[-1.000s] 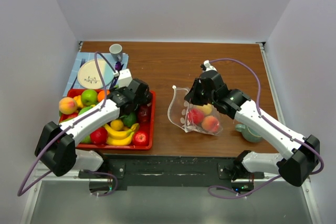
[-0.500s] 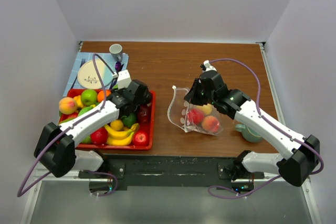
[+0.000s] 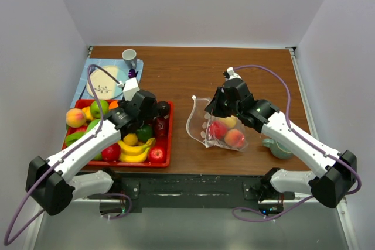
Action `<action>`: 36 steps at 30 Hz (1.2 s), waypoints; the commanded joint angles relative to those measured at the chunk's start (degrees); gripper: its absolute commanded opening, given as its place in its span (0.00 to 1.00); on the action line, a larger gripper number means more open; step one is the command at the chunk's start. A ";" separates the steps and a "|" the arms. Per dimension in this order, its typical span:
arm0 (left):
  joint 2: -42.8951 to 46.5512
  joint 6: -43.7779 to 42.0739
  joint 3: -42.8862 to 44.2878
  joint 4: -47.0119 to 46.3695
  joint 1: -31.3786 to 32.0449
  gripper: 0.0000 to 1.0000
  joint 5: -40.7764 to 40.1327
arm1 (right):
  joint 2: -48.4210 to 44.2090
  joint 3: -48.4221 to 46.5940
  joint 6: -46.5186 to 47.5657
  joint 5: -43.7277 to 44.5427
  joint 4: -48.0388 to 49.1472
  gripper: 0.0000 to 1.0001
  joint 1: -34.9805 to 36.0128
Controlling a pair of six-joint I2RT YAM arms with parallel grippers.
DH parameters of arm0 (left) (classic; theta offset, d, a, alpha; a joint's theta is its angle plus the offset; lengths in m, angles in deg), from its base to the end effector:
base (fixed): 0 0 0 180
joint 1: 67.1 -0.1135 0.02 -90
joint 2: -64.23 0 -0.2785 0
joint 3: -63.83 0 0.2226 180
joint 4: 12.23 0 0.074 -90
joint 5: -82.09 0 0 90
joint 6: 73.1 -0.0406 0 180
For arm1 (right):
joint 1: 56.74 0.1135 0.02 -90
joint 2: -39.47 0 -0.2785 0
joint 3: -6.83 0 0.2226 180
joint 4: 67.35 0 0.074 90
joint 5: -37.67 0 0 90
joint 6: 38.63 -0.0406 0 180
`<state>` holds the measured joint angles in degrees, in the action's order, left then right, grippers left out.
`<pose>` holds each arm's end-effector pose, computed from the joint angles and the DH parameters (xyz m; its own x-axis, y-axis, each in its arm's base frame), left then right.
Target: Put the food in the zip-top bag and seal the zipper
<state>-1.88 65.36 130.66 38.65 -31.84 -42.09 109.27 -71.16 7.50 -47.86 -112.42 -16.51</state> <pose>0.1754 -0.0961 0.2883 -0.5533 -0.3672 -0.7477 -0.3475 0.9175 -0.1935 0.1820 0.1498 0.3379 -0.7436 0.2760 -0.6091 -0.1123 0.8464 0.5206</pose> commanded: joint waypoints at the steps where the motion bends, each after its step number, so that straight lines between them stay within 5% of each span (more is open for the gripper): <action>1: 3.78 -2.32 -0.05 0.09 -0.20 0.25 4.53 | 0.51 -0.58 0.28 -1.30 2.45 0.00 0.38; 14: 6.87 -2.33 5.13 -5.35 3.40 0.21 17.29 | 2.00 -2.60 0.02 -0.95 2.10 0.00 0.82; 19: 2.48 0.31 7.95 -11.23 11.48 0.21 19.84 | 2.36 -3.83 0.02 0.01 0.96 0.00 1.26; 29: -7.36 3.48 6.89 -24.52 15.44 0.21 27.49 | 0.43 -4.36 -0.33 1.59 -0.28 0.00 1.87; 31: -9.12 3.13 7.68 -25.05 15.62 0.27 27.93 | 0.07 -4.28 -0.42 2.21 -0.80 0.00 1.87; 33: -9.91 2.42 8.04 -25.05 15.62 0.56 28.11 | -0.63 -4.19 -0.33 2.47 -1.24 0.00 1.87; 36: -9.75 1.63 7.86 -25.40 15.62 0.80 28.20 | -1.33 -4.19 -0.24 3.70 -1.68 0.00 1.96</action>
<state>-12.30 67.31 136.56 17.97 -16.56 -15.33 110.62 -73.10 7.45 -46.44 -113.71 -15.00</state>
